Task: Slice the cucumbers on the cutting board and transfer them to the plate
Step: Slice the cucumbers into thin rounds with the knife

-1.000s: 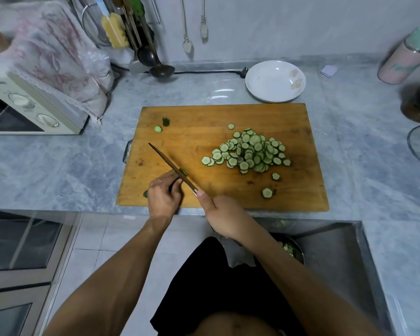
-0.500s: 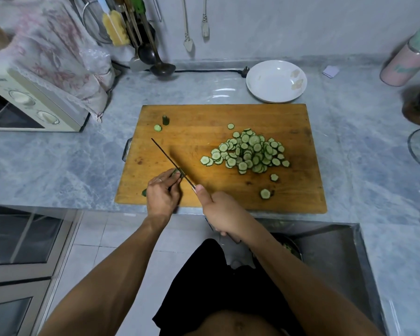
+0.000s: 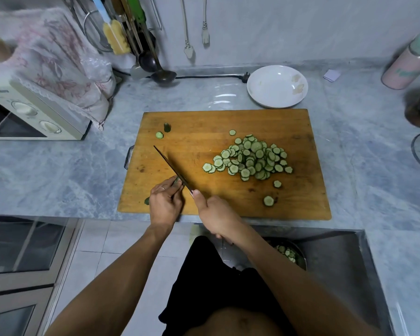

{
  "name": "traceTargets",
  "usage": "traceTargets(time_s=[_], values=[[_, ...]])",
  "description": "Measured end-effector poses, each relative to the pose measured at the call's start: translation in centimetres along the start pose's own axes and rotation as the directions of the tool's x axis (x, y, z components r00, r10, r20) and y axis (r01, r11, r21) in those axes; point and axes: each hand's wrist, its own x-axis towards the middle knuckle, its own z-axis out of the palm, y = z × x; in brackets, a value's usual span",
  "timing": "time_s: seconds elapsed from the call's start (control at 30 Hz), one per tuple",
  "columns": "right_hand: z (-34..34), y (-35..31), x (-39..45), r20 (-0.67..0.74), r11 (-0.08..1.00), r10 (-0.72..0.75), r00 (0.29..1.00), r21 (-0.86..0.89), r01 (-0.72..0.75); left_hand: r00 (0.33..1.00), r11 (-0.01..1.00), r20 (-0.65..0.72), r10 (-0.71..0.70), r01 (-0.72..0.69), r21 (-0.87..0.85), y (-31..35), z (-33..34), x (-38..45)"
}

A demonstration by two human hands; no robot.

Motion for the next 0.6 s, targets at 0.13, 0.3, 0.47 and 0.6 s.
traceTargets(time_s=[0.13,0.3,0.47,0.6], values=[[0.9,0.1,0.1,-0.014,1.000,0.001,1.000,0.020,-0.001,1.000,1.000,-0.006,0.017,-0.017,-0.025,-0.5,-0.2,0.0],[0.2,0.4,0.5,0.012,0.994,0.057,0.998,0.089,-0.057,0.994,0.982,-0.042,-0.098,0.090,-0.165,-0.1,-0.4,-0.2],[0.1,0.9,-0.2,-0.003,0.995,0.021,1.000,0.099,-0.021,0.998,0.991,-0.007,-0.064,0.063,-0.118,-0.3,-0.7,0.0],[-0.2,0.6,-1.2,-0.042,0.998,-0.063,0.997,-0.018,0.062,0.999,0.995,0.019,-0.039,0.041,-0.086,-0.5,-0.7,0.0]])
